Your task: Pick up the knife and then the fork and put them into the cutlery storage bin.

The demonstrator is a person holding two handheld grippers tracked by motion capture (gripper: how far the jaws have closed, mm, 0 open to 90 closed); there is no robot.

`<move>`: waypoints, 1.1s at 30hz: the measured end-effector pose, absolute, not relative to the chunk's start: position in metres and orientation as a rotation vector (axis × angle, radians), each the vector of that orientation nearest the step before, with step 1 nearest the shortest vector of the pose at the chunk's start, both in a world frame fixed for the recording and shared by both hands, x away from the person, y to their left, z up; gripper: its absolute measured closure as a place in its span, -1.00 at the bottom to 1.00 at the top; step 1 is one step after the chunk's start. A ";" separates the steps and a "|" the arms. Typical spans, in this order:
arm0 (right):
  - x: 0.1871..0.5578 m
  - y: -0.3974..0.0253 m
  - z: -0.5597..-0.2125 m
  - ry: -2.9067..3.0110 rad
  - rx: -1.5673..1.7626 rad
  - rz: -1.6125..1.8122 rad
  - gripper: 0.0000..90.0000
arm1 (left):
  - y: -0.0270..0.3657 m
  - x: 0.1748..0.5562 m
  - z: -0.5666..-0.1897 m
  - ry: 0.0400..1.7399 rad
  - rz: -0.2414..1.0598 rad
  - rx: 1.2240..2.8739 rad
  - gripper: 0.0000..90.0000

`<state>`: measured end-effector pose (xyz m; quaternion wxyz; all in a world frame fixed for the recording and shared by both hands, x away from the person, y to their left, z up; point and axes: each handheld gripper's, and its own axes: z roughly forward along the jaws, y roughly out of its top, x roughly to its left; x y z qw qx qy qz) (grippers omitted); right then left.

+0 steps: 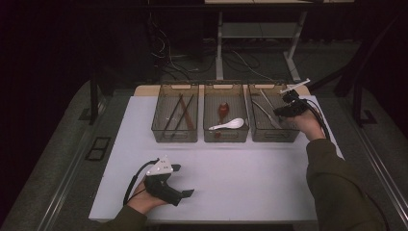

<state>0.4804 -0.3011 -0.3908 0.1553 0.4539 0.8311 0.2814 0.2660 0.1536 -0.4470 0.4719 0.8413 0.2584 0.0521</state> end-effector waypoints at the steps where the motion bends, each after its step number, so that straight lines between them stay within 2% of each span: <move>1: 0.481 -0.300 -0.392 2.391 1.302 0.788 0.88 | 0.154 0.266 -0.447 0.632 0.127 2.061 -1.00; 22: 0.484 -0.289 -0.407 2.564 1.249 0.588 0.82 | 0.153 0.266 -0.447 0.628 0.123 2.067 -1.00; 26: 0.484 -0.290 -0.406 2.561 1.259 0.615 0.69 | 0.153 0.266 -0.447 0.627 0.123 2.065 -1.00; 33: 0.482 -0.294 -0.399 2.519 1.305 0.791 0.26 | 0.154 0.266 -0.447 0.630 0.122 2.065 -1.00</move>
